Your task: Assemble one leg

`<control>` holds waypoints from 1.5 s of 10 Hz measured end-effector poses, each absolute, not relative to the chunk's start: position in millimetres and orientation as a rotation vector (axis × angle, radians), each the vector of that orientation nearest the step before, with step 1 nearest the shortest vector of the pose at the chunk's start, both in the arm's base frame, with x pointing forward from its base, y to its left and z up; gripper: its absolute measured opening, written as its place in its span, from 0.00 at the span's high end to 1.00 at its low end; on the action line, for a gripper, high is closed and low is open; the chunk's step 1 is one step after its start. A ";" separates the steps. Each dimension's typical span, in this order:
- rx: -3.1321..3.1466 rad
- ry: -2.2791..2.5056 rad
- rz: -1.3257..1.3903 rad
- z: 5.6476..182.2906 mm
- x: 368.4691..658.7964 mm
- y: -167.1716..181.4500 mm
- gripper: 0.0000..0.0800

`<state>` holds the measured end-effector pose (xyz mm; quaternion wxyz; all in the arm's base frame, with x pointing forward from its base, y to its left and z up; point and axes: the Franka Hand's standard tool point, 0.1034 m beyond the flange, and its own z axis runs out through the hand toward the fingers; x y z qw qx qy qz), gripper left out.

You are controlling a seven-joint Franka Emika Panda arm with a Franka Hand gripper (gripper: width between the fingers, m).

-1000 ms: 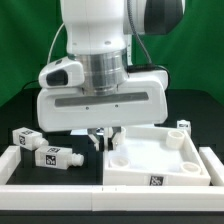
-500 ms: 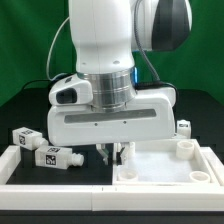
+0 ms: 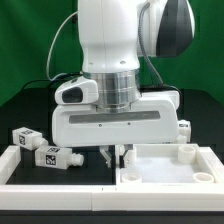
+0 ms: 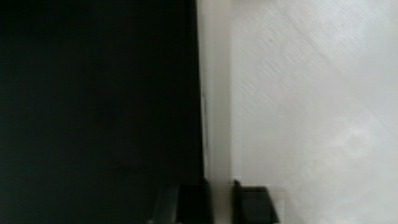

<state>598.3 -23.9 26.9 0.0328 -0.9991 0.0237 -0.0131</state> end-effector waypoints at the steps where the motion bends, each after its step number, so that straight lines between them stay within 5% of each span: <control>1: -3.075 0.073 -0.040 26.6 598.2 -23.7 0.94; 2: -3.071 0.070 -0.015 28.3 596.9 -22.8 0.84; 4: -3.057 0.054 0.031 48.1 595.8 -16.0 0.41; 5: -3.054 0.068 0.024 60.0 593.0 -3.0 0.41; 6: -3.049 0.060 0.011 76.8 585.9 18.5 0.24; 8: -3.047 0.042 -0.015 95.0 582.0 43.7 0.20; 11: -3.048 0.048 -0.009 92.2 580.9 43.8 0.19; 15: -3.083 0.199 0.186 93.8 533.1 108.7 0.19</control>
Offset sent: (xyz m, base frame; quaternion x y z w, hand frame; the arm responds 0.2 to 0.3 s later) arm -0.0168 0.0135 0.0337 0.0079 -0.0610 -0.0181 0.9979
